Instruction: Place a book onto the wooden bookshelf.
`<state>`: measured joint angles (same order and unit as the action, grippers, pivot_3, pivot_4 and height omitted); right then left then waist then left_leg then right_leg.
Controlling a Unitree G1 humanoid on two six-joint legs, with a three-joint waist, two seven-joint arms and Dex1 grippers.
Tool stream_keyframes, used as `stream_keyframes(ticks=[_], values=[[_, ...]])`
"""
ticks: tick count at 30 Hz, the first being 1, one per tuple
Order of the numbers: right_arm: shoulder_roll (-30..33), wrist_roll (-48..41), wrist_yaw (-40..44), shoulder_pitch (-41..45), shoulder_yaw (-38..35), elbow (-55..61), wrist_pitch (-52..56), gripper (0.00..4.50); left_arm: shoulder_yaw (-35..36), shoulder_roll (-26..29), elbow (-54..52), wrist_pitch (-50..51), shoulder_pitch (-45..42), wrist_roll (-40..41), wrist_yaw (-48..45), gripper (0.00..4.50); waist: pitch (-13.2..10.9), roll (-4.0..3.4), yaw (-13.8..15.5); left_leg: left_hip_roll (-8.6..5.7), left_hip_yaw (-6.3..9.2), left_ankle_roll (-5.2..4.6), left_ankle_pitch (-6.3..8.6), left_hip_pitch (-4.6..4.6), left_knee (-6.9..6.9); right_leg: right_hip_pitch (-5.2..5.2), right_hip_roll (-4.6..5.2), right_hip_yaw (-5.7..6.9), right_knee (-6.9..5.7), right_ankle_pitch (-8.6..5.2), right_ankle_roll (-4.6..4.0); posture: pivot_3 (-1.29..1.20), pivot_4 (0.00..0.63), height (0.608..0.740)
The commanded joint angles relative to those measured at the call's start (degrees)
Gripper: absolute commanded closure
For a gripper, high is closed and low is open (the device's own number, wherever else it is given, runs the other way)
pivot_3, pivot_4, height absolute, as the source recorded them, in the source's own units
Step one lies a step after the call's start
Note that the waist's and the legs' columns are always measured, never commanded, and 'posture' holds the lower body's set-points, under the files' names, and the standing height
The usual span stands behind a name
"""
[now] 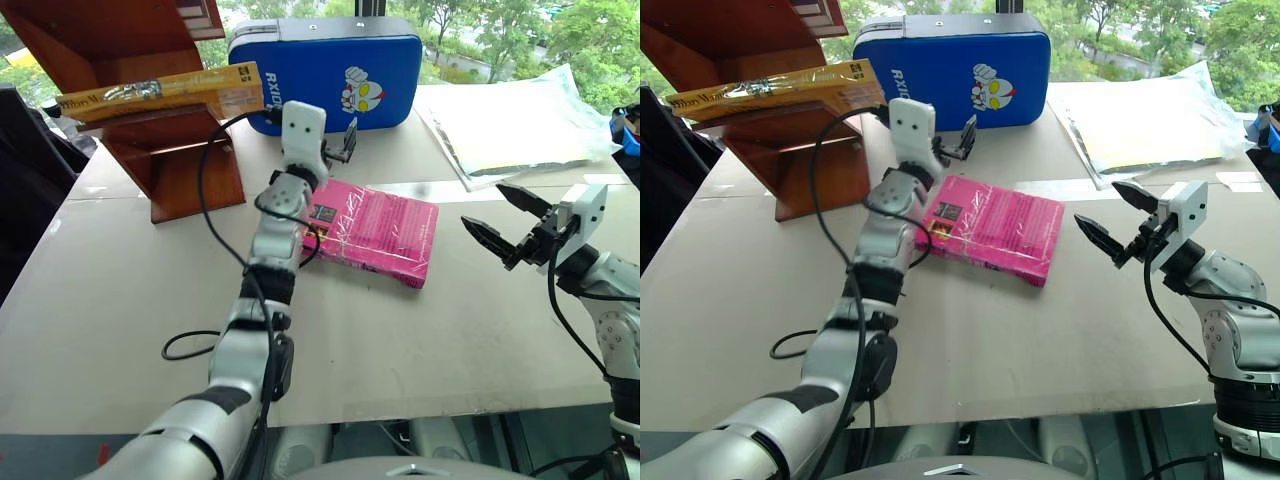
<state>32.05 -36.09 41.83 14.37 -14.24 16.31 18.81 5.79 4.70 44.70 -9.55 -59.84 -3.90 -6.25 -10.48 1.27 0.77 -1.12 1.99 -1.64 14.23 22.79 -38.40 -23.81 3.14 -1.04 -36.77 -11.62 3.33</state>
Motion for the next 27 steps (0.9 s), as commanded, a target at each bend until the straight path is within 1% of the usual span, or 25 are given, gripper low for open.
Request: stream_keyframes(ticks=[1, 5, 8, 12, 17, 18, 19, 20, 21, 22, 23, 25, 27], values=[[-0.13, -6.3, -2.48, 2.9, -3.02, 5.15, 3.0, 0.0, -1.62, 0.24, 10.88, -6.67, -6.56, -2.94, 6.37, 0.06, 0.0, 0.0, -0.02, -0.03, 0.01, -0.01, 0.0, 0.02, 0.02, -0.01, 0.02, 0.0, 0.02, 0.0, 0.01, 0.0, 0.15, 0.74], [-0.09, -12.0, -4.27, 5.28, -3.86, 7.09, 6.35, 0.0, -2.56, 0.94, 19.05, -9.75, -11.07, -4.49, 11.79, 0.06, -0.01, 0.01, -0.08, -0.04, 0.01, -0.03, 0.02, 0.06, 0.09, -0.04, 0.05, 0.01, 0.08, -0.01, 0.02, 0.0, 0.15, 0.74], [0.75, -17.57, -5.27, 7.27, -4.46, 8.94, 9.99, 0.0, -2.33, 2.03, 22.52, -8.4, -13.28, -5.53, 18.63, 0.06, -0.01, 0.02, -0.12, -0.03, 0.03, -0.04, 0.02, 0.07, 0.08, -0.05, 0.05, 0.05, 0.03, -0.01, 0.03, 0.0, 0.15, 0.74], [1.57, -22.63, -6.05, 9.09, -4.79, 9.76, 13.09, 0.0, -2.26, 3.67, 24.63, -6.06, -13.95, -6.57, 26.04, 0.06, -0.01, 0.02, -0.16, -0.03, 0.05, -0.04, 0.02, 0.06, 0.08, -0.06, 0.05, 0.07, 0.0, 0.0, 0.04, 0.0, 0.15, 0.74], [2.34, -24.05, -6.27, 9.7, -4.21, 9.43, 14.21, 0.0, -2.63, 4.01, 24.47, -6.64, -14.18, -6.75, 29.11, 0.06, -0.01, 0.02, 0.07, -0.06, 0.05, -0.04, 0.02, 0.1, 0.08, -0.05, 0.11, 0.13, 0.01, 0.0, 0.04, 0.0, 0.15, 0.74], [2.35, -23.99, -6.19, 9.78, -4.05, 9.28, 14.27, 0.0, -2.72, 4.05, 24.38, -6.76, -14.32, -6.87, 29.73, 0.29, -0.01, 0.02, 0.04, -0.07, 0.05, -0.03, 0.02, 0.12, 0.07, -0.06, 0.12, 0.15, 0.01, 0.0, 0.04, 0.0, 0.15, 0.74], [2.34, -23.89, -6.11, 9.88, -3.93, 9.13, 14.3, 0.0, -2.84, 4.08, 24.28, -6.94, -14.46, -6.97, 30.23, 0.66, -0.01, 0.02, 0.01, -0.08, 0.04, -0.04, 0.02, 0.13, 0.07, -0.06, 0.14, 0.14, 0.02, 0.01, 0.05, 0.0, 0.15, 0.74], [2.33, -23.86, -6.08, 9.96, -3.87, 9.03, 14.36, 0.0, -3.1, 4.16, 24.16, -7.11, -14.6, -7.23, 30.74, 0.76, -0.01, 0.02, 0.01, -0.08, 0.05, -0.04, 0.02, 0.13, 0.07, -0.06, 0.14, 0.14, 0.02, 0.01, 0.05, 0.0, 0.15, 0.74], [2.32, -23.85, -6.05, 10.03, -3.83, 8.97, 14.39, 0.0, -3.26, 4.2, 24.1, -7.17, -14.72, -7.34, 31.01, 1.04, -0.01, 0.02, -0.02, -0.08, 0.04, -0.03, 0.02, 0.13, 0.07, -0.06, 0.14, 0.14, 0.02, 0.01, 0.05, 0.0, 0.15, 0.74], [2.31, -23.8, -6.02, 10.13, -3.77, 8.86, 14.4, 0.0, -3.38, 4.22, 24.13, -7.16, -14.83, -7.32, 31.16, 1.78, -0.01, 0.02, -0.03, -0.08, 0.04, -0.03, 0.02, 0.12, 0.08, -0.06, 0.14, 0.15, 0.01, 0.01, 0.05, 0.0, 0.15, 0.74], [2.3, -23.71, -5.96, 10.23, -3.67, 8.75, 14.41, 0.0, -3.5, 4.34, 24.18, -7.01, -14.87, -7.4, 31.6, 1.89, -0.01, 0.02, -0.06, -0.08, 0.04, -0.03, 0.02, 0.12, 0.08, -0.07, 0.14, 0.15, 0.01, 0.01, 0.05, 0.0, 0.15, 0.74], [2.32, -23.56, -5.81, 10.41, -3.55, 8.49, 14.41, 0.0, -3.64, 4.5, 24.31, -6.85, -14.82, -7.41, 32.01, 2.68, -0.01, 0.02, -0.09, -0.09, 0.04, -0.03, 0.02, 0.12, 0.08, -0.07, 0.14, 0.15, 0.0, 0.01, 0.05, 0.0, 0.15, 0.74], [2.36, -23.5, -5.7, 10.49, -3.56, 8.34, 14.44, 0.0, -3.76, 4.57, 24.4, -6.85, -14.71, -7.37, 32.08, 3.6, -0.01, 0.02, -0.08, -0.09, 0.03, -0.03, 0.02, 0.12, 0.08, -0.07, 0.14, 0.15, 0.0, 0.01, 0.05, 0.0, 0.15, 0.74]])
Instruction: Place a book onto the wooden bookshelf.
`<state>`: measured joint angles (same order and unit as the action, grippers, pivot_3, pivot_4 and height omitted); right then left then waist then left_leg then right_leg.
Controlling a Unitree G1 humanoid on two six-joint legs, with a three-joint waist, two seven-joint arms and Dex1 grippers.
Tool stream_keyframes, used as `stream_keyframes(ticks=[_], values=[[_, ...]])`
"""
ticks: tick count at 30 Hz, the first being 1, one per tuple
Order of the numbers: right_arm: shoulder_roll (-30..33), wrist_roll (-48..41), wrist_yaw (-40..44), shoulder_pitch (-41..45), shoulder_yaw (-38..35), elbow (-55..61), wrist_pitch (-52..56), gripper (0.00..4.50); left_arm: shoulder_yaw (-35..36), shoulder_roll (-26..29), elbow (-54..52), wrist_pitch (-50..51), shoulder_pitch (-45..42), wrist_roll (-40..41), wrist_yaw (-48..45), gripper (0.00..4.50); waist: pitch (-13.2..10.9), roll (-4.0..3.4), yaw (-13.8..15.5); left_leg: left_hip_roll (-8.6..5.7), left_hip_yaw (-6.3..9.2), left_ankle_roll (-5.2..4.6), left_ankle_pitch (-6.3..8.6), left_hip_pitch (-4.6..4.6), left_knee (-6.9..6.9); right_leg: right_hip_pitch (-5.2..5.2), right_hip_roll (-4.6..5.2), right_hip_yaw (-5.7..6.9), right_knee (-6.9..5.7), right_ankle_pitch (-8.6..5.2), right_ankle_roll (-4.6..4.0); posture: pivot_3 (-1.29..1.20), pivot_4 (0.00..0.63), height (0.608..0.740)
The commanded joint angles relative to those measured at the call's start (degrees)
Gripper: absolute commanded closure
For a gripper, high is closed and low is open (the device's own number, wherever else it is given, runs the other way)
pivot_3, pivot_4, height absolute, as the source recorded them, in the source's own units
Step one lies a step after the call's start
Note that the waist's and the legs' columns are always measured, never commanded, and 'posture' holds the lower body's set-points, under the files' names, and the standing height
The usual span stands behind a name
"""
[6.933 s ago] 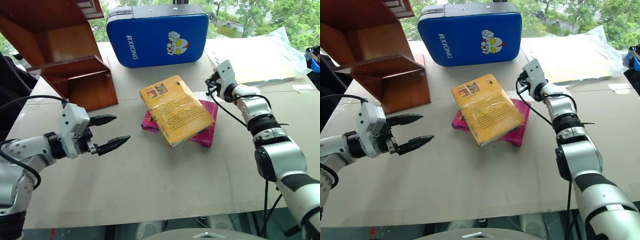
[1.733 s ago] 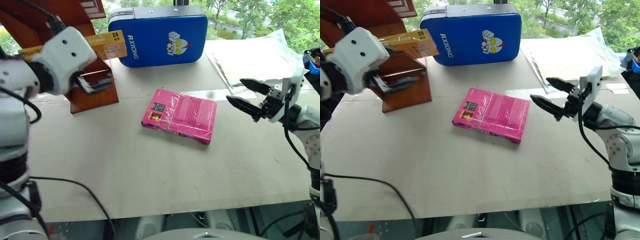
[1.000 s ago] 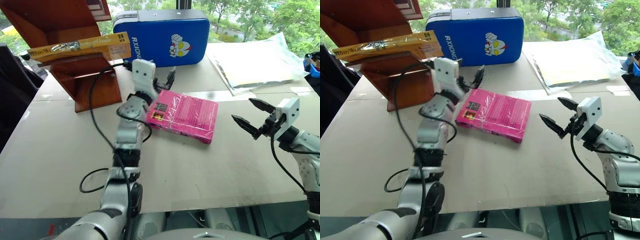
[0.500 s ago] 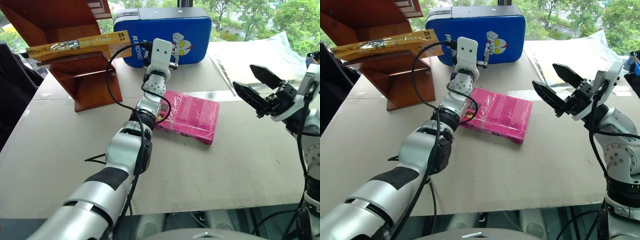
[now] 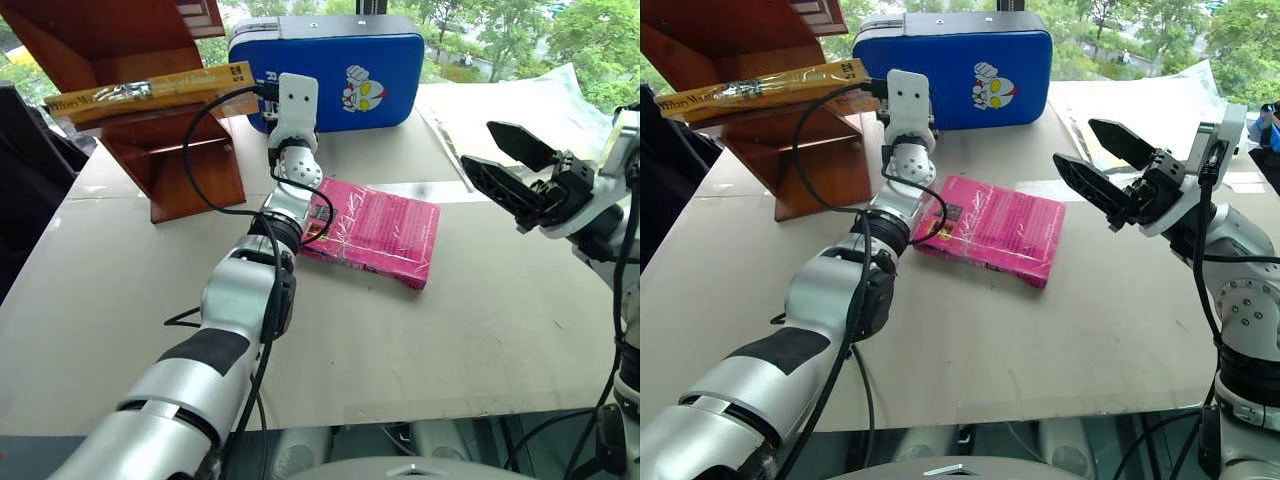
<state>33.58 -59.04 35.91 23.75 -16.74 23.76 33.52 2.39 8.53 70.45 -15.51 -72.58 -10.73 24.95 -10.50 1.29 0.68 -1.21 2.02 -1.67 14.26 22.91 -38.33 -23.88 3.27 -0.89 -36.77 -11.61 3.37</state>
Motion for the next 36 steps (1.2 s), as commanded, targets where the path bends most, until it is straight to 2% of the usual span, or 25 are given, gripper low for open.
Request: stream_keyframes(ticks=[1, 2, 17, 23, 29, 32, 34, 36], values=[[0.83, -0.46, 0.25, 1.11, -1.07, 0.83, -0.3, 0.0, -0.45, 0.88, -1.37, -0.9, -1.85, -0.62, 1.18, 4.07, 0.0, 0.0, 0.02, 0.0, 0.0, 0.0, 0.0, 0.0, 0.0, 0.0, 0.0, 0.0, 0.0, 0.0, 0.0, 0.0, 0.15, 0.74], [0.82, -0.3, 0.26, 1.06, -1.05, 0.81, -0.36, 0.0, -0.52, 1.05, -1.43, -0.84, -1.77, -0.76, 1.72, 4.46, 0.0, 0.0, 0.02, 0.0, 0.0, 0.0, 0.0, 0.0, 0.0, 0.0, 0.0, 0.0, 0.0, 0.0, 0.0, 0.0, 0.15, 0.74], [0.74, 1.35, 0.41, 1.29, -0.65, 0.52, -0.57, 0.0, -0.83, 2.3, -5.45, -0.63, 1.63, -3.29, 16.74, 4.46, 0.0, 0.0, -0.43, 0.02, 0.03, 0.0, 0.0, -0.01, 0.01, -0.04, 0.01, -0.05, -0.01, 0.01, 0.01, 0.0, 0.15, 0.74], [0.72, 1.61, 0.66, 1.43, -0.59, 0.46, -0.42, 0.0, -1.35, 1.76, -5.01, -0.77, 1.72, -3.41, 14.5, 4.46, 0.0, 0.0, -1.04, 0.02, 0.02, 0.0, 0.0, -0.02, 0.02, -0.04, 0.01, -0.05, -0.02, 0.01, 0.01, 0.0, 0.15, 0.74], [0.67, 2.16, 0.81, 1.23, -0.4, 0.64, -0.45, 0.0, -0.72, -0.02, -4.06, -0.2, 1.4, -1.29, 8.08, 4.46, 0.0, 0.0, -0.88, 0.0, -0.02, 0.0, 0.0, -0.01, 0.01, -0.04, 0.02, -0.03, -0.02, 0.01, 0.01, 0.0, 0.15, 0.74], [0.55, 2.52, 0.83, 1.13, -0.25, 0.61, -0.52, 0.0, -0.55, -0.81, -4.32, -0.39, 1.36, -0.27, 4.9, 3.65, 0.0, 0.0, -0.76, 0.0, -0.03, 0.01, 0.0, 0.0, 0.01, -0.04, 0.02, -0.02, -0.02, 0.01, 0.01, 0.0, 0.15, 0.74], [0.51, 2.73, 0.86, 1.11, -0.15, 0.52, -0.56, 0.0, -0.52, -1.1, -4.56, -0.65, 1.58, 0.26, 2.92, 2.86, 0.0, 0.0, -0.7, -0.01, -0.03, 0.0, 0.0, 0.0, 0.01, -0.04, 0.02, -0.02, -0.01, 0.01, 0.01, 0.0, 0.15, 0.74], [0.56, 2.9, 0.91, 0.99, -0.11, 0.47, -0.6, 0.0, -0.71, -1.26, -5.08, -0.96, 2.2, 0.59, 0.59, 1.82, 0.0, 0.0, -0.77, -0.01, -0.03, 0.0, 0.0, 0.0, 0.01, -0.04, 0.02, -0.02, -0.01, 0.01, 0.01, 0.0, 0.15, 0.74]])
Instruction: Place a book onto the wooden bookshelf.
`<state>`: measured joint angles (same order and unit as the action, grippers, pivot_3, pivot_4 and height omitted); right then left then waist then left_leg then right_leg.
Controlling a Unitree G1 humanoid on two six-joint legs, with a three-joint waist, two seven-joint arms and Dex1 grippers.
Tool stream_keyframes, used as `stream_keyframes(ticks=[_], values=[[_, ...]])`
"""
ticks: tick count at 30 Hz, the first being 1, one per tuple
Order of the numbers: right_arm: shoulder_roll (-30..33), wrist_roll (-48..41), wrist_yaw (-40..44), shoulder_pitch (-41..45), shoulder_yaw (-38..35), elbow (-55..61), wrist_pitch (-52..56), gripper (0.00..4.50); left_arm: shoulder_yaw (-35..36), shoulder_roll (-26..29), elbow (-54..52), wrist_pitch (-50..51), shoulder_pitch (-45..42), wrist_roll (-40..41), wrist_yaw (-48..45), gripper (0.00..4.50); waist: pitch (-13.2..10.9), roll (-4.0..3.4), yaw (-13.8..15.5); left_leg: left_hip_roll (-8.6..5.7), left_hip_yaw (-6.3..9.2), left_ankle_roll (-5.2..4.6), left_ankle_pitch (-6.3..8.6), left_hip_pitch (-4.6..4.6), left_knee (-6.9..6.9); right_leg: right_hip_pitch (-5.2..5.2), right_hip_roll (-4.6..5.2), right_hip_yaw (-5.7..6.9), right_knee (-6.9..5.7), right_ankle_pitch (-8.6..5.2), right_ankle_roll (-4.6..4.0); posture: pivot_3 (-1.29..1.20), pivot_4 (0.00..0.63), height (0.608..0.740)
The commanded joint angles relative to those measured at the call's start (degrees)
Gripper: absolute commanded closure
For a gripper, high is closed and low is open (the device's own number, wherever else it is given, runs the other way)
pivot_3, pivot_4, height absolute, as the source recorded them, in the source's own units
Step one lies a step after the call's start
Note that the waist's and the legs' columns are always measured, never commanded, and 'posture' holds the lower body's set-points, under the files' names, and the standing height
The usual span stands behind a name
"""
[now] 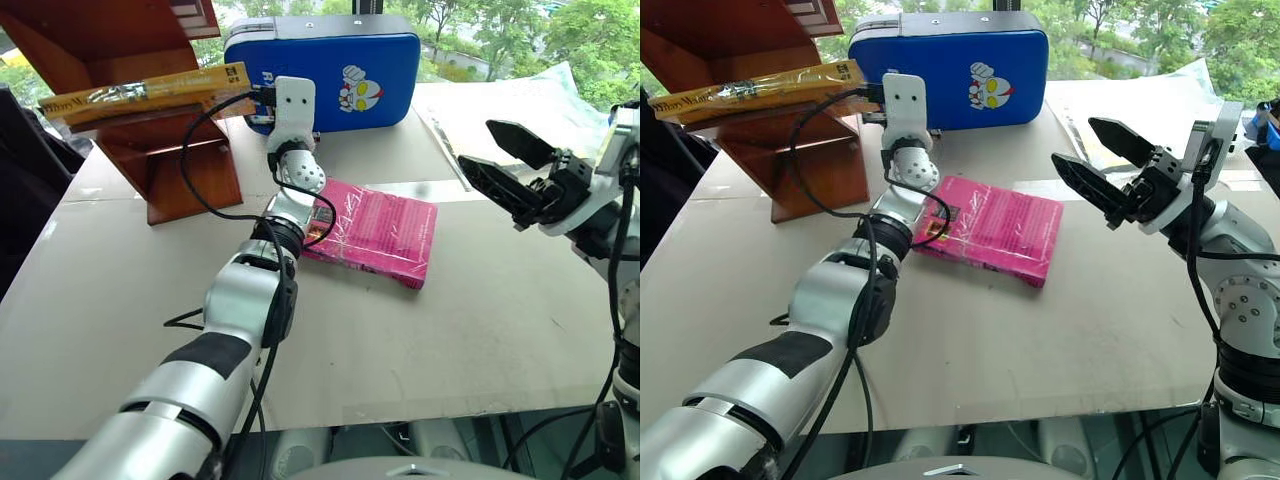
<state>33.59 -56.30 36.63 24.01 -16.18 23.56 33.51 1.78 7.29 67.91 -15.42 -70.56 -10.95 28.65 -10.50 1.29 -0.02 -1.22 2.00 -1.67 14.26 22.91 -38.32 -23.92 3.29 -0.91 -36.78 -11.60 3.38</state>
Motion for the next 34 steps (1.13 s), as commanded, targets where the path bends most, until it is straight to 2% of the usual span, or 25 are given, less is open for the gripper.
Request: stream_keyframes(ticks=[1, 4, 5, 7, 9, 11, 14, 16, 20, 23, 26, 34], values=[[0.63, 0.34, 0.24, 0.45, -0.72, 0.69, -0.64, 0.0, -0.62, 0.02, -3.32, -1.47, 1.15, 0.77, -5.41, 1.27, 0.0, 0.0, -0.1, 0.0, 0.0, 0.0, 0.0, 0.0, 0.0, 0.0, 0.0, 0.0, 0.0, 0.0, 0.0, 0.0, 0.15, 0.74], [1.24, 1.17, 0.53, -1.56, -1.48, 0.94, -0.65, 0.0, -3.37, 0.95, -8.84, -3.89, 7.97, 0.92, -17.2, 0.18, 0.02, -0.04, -0.26, 0.01, 0.0, 0.0, 0.0, -0.02, 0.01, 0.0, 0.0, -0.02, -0.01, 0.0, 0.0, 0.0, 0.15, 0.74], [1.6, 1.64, 0.89, -2.76, -1.77, 1.08, -0.72, 0.0, -3.63, 1.59, -12.32, -3.24, 11.24, 2.18, -21.86, 0.05, 0.03, -0.05, -0.27, 0.02, -0.01, 0.0, 0.0, -0.03, 0.03, 0.0, 0.0, -0.03, 0.0, 0.0, 0.0, 0.0, 0.15, 0.74], [2.68, 3.43, 2.29, -6.25, -2.22, 1.25, -1.4, 0.0, -3.45, 3.85, -24.62, 2.09, 19.94, 7.07, -33.13, 0.05, 0.03, -0.05, -0.63, 0.1, 0.03, 0.0, 0.0, -0.04, 0.04, 0.0, 0.02, -0.07, 0.0, 0.0, -0.01, 0.0, 0.15, 0.74], [3.84, 5.58, 3.61, -10.06, -2.74, 1.22, -2.44, 0.0, -3.48, 7.5, -40.75, 12.28, 29.01, 13.6, -44.59, 0.05, 0.03, -0.05, -1.04, 0.29, 0.05, 0.01, 0.0, -0.05, 0.06, -0.05, 0.02, -0.18, 0.0, 0.0, -0.01, 0.0, 0.15, 0.74], [4.75, 7.54, 5.67, -16.1, -3.98, 0.82, -3.58, 0.0, -2.6, 15.84, -60.89, 24.95, 41.35, 24.04, -57.41, 0.05, 0.03, -0.06, -1.36, 0.38, -0.06, 0.01, 0.0, 0.05, 0.1, -0.27, 0.0, -0.36, -0.08, 0.0, -0.02, 0.0, 0.15, 0.74], [5.83, 10.49, 8.97, -23.77, -5.12, 0.23, -5.75, 0.0, 2.72, 24.52, -79.88, 38.87, 54.71, 34.6, -62.62, 0.05, 0.11, -0.21, -1.41, 0.47, -0.05, 0.02, 0.01, -0.02, 0.14, -0.31, -0.01, -0.41, -0.14, -0.01, -0.06, 0.0, 0.15, 0.74], [6.29, 13.48, 10.82, -28.07, -5.47, -0.86, -8.21, 0.0, 7.26, 27.62, -89.97, 45.29, 62.43, 41.57, -63.37, 0.05, 0.13, -0.26, -1.15, 0.46, -0.06, 0.0, 0.02, -0.14, 0.13, -0.19, 0.27, -0.4, -0.11, -0.02, -0.06, 0.0, 0.15, 0.74], [5.48, 20.82, 13.49, -33.93, -4.4, -6.04, -15.48, 0.0, 14.94, 27.16, -105.83, 50.96, 79.2, 50.49, -60.81, 0.05, 0.17, -0.3, -0.19, 0.43, -0.07, -0.08, 0.04, -0.25, -0.03, 0.12, 0.47, -0.2, 0.05, -0.16, -0.25, 0.0, 0.15, 0.74], [3.77, 24.04, 13.87, -34.76, -3.28, -9.68, -19.63, 0.0, 15.74, 25.35, -110.7, 51.17, 90.34, 50.34, -59.65, 0.05, 0.38, -0.21, -0.55, 0.46, -0.18, -0.08, 0.05, -0.44, -0.06, 0.33, 0.47, -0.23, 0.09, -0.31, -0.04, 0.0, 0.15, 0.74], [2.44, 27.99, 14.32, -34.69, -1.23, -13.33, -24.27, 0.0, 12.75, 23.67, -109.69, 46.09, 95.61, 43.32, -58.49, 0.05, 0.42, -0.29, -0.42, 0.46, -0.18, -0.11, 0.07, -0.53, -0.03, 0.36, 0.27, -0.2, 0.06, -0.34, -0.01, 0.0, 0.15, 0.74], [2.16, 31.46, 16.24, -36.51, 0.8, -15.7, -29.02, 0.0, 6.77, 20.8, -103.48, 40.43, 92.69, 35.29, -56.97, 0.05, 0.45, -0.35, -0.12, 0.46, -0.22, -0.11, 0.07, -0.48, -0.04, 0.35, 0.14, -0.2, 0.08, -0.35, -0.01, 0.0, 0.15, 0.74]])
